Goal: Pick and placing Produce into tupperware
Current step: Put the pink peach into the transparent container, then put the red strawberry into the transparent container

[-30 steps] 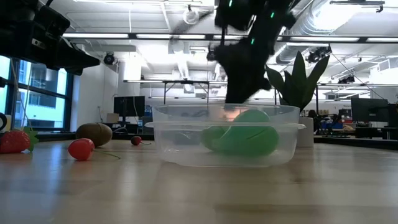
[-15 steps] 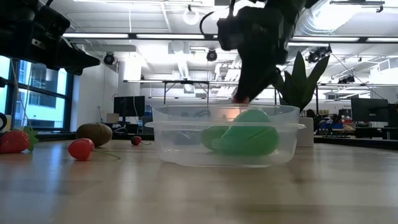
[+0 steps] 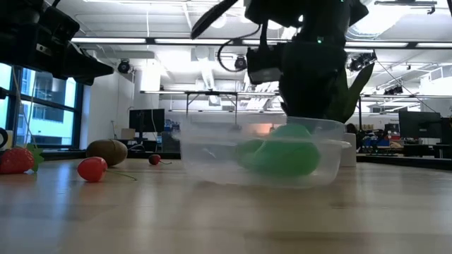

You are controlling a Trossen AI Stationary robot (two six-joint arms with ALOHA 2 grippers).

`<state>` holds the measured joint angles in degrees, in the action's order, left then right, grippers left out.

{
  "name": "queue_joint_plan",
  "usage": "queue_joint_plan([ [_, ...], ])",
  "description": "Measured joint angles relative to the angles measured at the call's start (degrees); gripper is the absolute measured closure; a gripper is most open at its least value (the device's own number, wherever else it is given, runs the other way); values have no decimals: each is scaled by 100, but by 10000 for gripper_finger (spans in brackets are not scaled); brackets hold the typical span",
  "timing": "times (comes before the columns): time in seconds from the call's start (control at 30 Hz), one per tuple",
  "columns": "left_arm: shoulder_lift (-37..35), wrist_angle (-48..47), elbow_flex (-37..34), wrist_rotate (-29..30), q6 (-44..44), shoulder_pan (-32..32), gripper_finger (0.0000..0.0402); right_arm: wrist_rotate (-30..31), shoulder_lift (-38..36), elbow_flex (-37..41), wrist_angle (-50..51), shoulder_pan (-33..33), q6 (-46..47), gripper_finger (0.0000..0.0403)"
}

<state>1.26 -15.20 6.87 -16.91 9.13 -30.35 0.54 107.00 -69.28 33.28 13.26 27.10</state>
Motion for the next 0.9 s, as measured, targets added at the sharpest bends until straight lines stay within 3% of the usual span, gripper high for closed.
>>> queue_joint_plan([
  [0.33, 0, 0, 0, 0, 1, -1, 401, 31, 71, 2, -47, -4, -59, 294],
  [0.9, 0, 0, 0, 0, 1, -2, 401, 99, 68, -114, 67, 84, -125, 227],
])
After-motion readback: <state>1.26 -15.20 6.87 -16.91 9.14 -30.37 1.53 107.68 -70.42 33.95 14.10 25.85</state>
